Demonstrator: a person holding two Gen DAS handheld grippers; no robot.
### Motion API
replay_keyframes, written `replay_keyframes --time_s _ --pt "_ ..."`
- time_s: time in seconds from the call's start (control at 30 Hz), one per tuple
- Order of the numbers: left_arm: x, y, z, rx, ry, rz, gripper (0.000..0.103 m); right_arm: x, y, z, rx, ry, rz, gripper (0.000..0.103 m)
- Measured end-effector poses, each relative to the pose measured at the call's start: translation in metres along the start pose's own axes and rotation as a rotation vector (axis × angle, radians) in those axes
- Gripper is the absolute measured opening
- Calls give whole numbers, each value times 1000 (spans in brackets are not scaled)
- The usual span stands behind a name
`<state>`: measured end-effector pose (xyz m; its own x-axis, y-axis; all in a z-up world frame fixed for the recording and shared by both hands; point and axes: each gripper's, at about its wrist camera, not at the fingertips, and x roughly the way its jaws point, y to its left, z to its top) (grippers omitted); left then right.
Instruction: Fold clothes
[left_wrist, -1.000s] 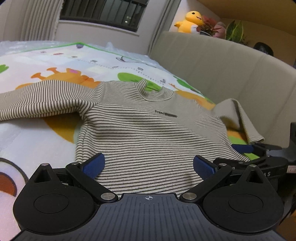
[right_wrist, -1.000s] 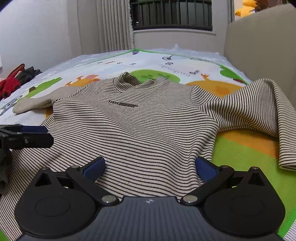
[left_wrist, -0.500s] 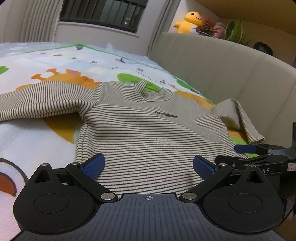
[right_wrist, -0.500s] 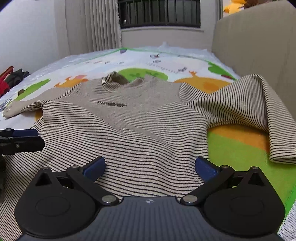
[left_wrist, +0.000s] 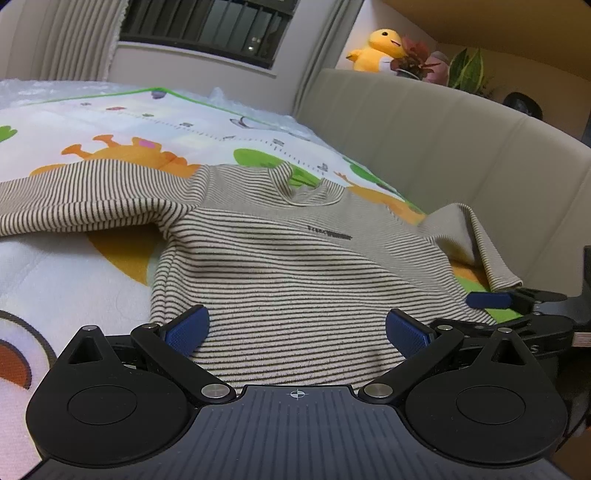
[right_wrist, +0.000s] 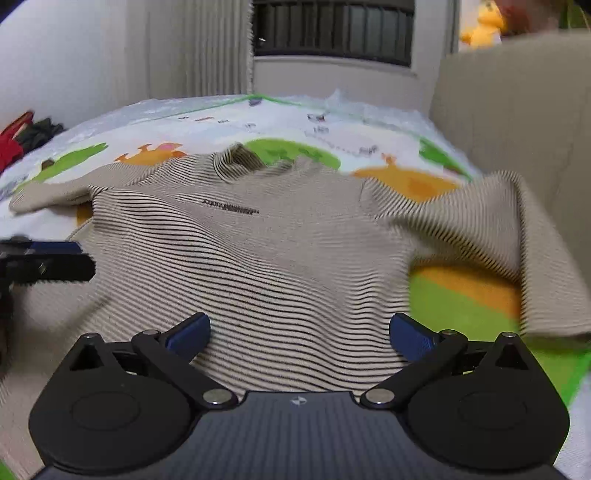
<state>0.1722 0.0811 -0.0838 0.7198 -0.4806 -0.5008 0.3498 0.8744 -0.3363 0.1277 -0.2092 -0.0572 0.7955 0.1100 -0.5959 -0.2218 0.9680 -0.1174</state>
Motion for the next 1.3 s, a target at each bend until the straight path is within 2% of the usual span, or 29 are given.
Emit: replay_keyframes --time_s 0.1,0.13,0.17,0.23,0.37,0.47,0.57,0.6,0.63,0.7,0.87,0.97,1.1,1.3 --pt "0 1 0 -6 0 -5 103 -20 -11 -7 -174 -46 -172 103" --pt "0 1 0 -6 0 -5 103 -24 -16 -10 -231 -44 -235 99" --pt "1 1 0 -6 0 -5 103 -25 -24 -14 -281 -22 -282 94" --pt "1 1 0 -6 -1 -5 103 -23 -41 -20 -332 58 -342 71" --pt "1 2 0 -10 -3 -8 103 -12 -70 -33 -448 124 -496 70" --pt "0 2 0 -10 -4 -9 103 6 -84 -40 -539 152 -552 68" --pt "0 3 -1 -14 -5 -13 103 17 -93 -25 -483 165 -510 38" --pt "0 4 -1 -15 -5 -14 103 19 -93 -18 -453 166 -481 19" --pt "0 4 -1 -17 -5 -16 103 20 -93 -9 -419 163 -455 7" --pt "0 5 -1 -20 -6 -19 103 12 -93 18 -334 114 -402 6" --pt "0 8 -1 -34 -10 -37 103 -43 -109 104 13 -125 -264 4" --pt "0 10 -1 -47 -15 -49 103 -63 -114 142 157 -216 -150 4" --pt "-2 14 -1 -66 -22 -66 103 -68 -93 178 216 -257 -9 4" --pt "-3 15 -1 -79 -30 -78 103 -49 -29 214 148 -257 111 4"
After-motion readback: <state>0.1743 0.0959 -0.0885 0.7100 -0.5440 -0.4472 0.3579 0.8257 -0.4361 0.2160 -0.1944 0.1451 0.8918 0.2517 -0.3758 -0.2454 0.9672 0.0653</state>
